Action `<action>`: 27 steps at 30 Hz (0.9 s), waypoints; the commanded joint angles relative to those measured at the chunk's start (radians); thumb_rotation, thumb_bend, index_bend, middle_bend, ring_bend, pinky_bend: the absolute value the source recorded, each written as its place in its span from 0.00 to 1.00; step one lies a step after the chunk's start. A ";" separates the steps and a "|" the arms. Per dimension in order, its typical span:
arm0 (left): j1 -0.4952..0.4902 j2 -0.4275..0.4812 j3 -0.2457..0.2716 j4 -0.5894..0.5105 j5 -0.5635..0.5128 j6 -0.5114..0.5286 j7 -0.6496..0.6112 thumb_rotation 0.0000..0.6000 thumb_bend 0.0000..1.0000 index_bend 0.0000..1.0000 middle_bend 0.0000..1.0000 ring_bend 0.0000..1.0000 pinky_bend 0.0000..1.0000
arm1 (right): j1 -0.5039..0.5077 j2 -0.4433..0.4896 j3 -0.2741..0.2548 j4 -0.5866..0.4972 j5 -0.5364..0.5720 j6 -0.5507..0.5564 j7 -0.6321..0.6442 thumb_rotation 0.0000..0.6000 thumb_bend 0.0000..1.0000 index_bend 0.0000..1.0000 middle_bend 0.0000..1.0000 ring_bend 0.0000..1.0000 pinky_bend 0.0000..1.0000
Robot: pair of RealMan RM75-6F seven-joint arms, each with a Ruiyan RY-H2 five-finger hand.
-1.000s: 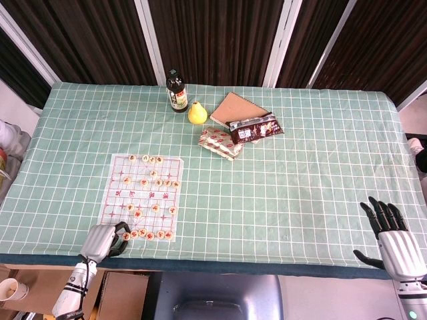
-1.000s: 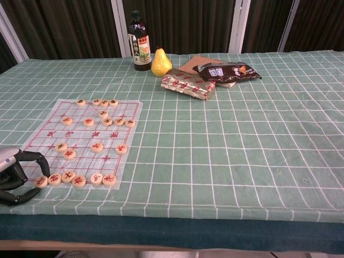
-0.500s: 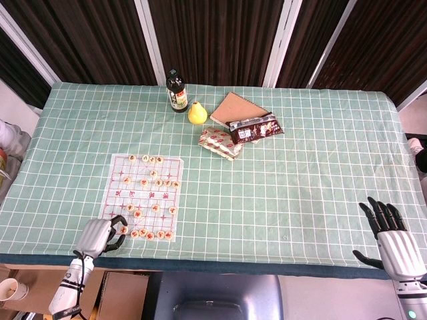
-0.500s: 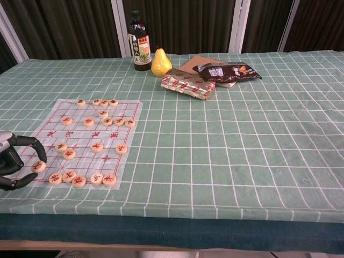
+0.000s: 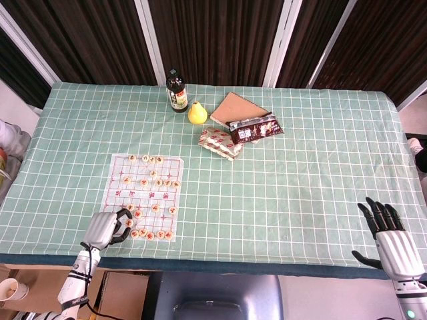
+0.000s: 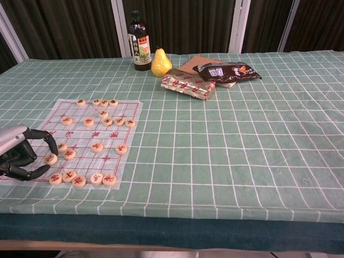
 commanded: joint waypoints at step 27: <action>-0.027 -0.026 0.006 -0.013 -0.028 -0.022 0.043 1.00 0.37 0.43 1.00 1.00 1.00 | -0.002 0.003 -0.001 0.000 0.002 0.003 0.006 1.00 0.09 0.00 0.00 0.00 0.00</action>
